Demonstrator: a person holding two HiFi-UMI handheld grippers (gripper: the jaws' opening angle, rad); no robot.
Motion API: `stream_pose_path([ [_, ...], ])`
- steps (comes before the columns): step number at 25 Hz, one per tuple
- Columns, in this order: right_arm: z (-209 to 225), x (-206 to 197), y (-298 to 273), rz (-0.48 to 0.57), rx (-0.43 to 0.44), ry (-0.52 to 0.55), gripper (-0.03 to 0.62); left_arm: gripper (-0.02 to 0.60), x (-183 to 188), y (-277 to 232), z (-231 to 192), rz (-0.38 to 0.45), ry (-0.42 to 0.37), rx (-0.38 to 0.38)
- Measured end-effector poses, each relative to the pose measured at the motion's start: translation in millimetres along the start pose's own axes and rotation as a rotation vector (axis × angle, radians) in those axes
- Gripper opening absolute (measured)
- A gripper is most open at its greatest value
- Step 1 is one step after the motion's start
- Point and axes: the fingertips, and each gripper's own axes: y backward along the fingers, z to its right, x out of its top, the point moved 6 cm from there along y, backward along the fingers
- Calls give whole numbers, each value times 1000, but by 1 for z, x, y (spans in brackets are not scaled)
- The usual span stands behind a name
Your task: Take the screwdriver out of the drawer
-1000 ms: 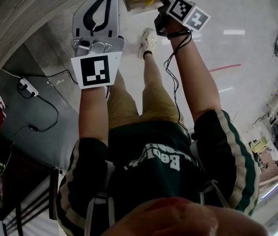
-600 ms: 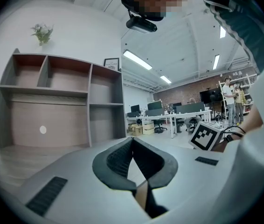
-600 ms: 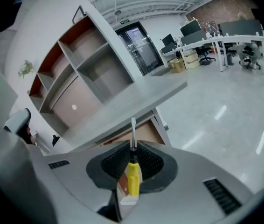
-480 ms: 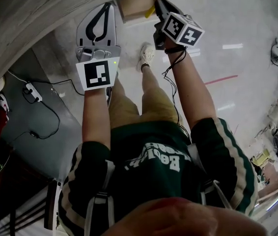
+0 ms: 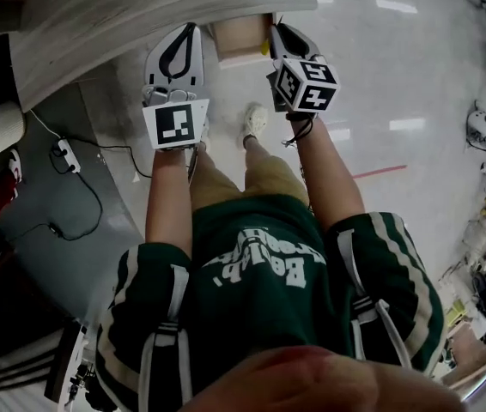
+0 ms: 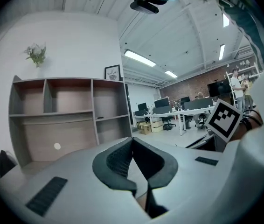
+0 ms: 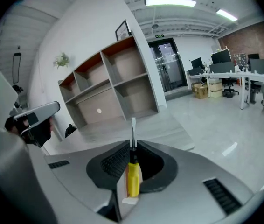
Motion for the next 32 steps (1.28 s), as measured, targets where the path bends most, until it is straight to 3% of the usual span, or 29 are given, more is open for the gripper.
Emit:
stream_pose_path([
  [5,-31,48,38,74,39,119,64,18,43,26,-5,-1,9,76],
  [11,-85,91,68,149,53,243,64,18,79,57,-41,30,-24,79],
  [18,-125,126,103,206,44,288,64,18,112,81,-70,56,-38,64],
  [22,-154,140,116,263,36,335,64,18,121,102,-90,70,-7,73],
  [32,-215,168,166,385,95,404,64,18,150,146,-97,121,-32,54],
])
